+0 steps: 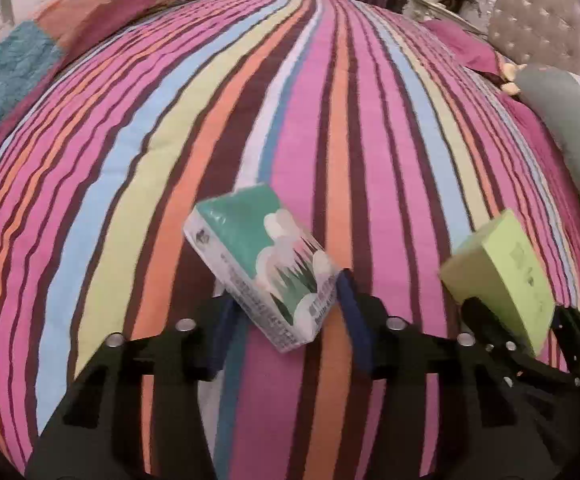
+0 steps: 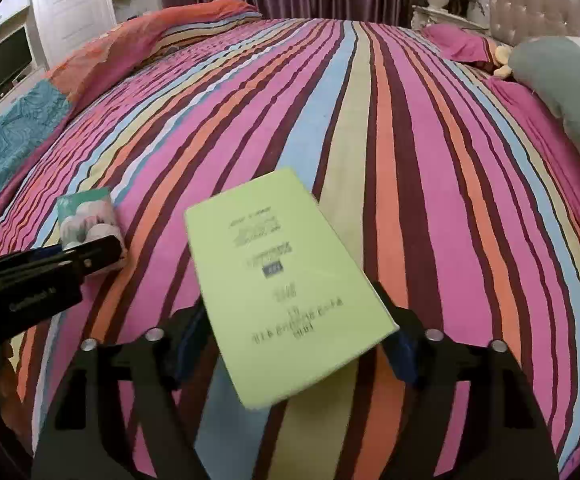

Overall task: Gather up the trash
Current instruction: 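Move both tools toward the green DHC box and green tissue pack, then grasp the green tissue pack with the left tool while the right tool grasps the green DHC box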

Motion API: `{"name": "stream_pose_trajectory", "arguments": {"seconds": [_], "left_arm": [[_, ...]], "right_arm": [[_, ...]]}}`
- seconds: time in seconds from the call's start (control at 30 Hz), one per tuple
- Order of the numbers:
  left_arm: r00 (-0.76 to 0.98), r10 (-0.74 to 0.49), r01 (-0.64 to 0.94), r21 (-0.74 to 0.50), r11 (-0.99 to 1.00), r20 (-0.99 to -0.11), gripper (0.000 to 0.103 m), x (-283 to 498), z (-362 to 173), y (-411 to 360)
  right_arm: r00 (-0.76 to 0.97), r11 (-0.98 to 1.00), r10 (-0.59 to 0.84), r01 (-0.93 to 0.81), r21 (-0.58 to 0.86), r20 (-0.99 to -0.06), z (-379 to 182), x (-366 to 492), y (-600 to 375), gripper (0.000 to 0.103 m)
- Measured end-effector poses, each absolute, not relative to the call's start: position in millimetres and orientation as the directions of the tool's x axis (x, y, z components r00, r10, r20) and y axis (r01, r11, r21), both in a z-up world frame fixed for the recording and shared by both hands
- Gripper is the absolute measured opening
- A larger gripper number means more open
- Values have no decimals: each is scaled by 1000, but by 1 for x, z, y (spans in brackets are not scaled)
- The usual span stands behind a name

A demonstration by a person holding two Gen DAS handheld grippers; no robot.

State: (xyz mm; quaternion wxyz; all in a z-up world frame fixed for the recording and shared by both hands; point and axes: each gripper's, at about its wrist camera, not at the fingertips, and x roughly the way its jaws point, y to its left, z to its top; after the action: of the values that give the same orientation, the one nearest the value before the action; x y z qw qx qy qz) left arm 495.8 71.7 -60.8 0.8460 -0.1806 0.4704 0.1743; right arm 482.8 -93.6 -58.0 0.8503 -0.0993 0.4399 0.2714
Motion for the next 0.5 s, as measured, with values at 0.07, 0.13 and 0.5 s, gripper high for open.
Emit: {"name": "stream_pose_trajectory", "arguments": {"seconds": [0.07, 0.13, 0.5], "left_arm": [[510, 113, -450, -152, 880, -853, 37, 494, -59, 72], [519, 109, -428, -147, 892, -848, 36, 492, -58, 72], [522, 112, -398, -125, 909, -846, 31, 466, -47, 81]], "right_arm": [[470, 840, 381, -536, 85, -796, -56, 476, -95, 65], [482, 859, 382, -500, 110, -788, -55, 469, -101, 64], [493, 902, 409, -348, 257, -768, -53, 429, -128, 62]]}}
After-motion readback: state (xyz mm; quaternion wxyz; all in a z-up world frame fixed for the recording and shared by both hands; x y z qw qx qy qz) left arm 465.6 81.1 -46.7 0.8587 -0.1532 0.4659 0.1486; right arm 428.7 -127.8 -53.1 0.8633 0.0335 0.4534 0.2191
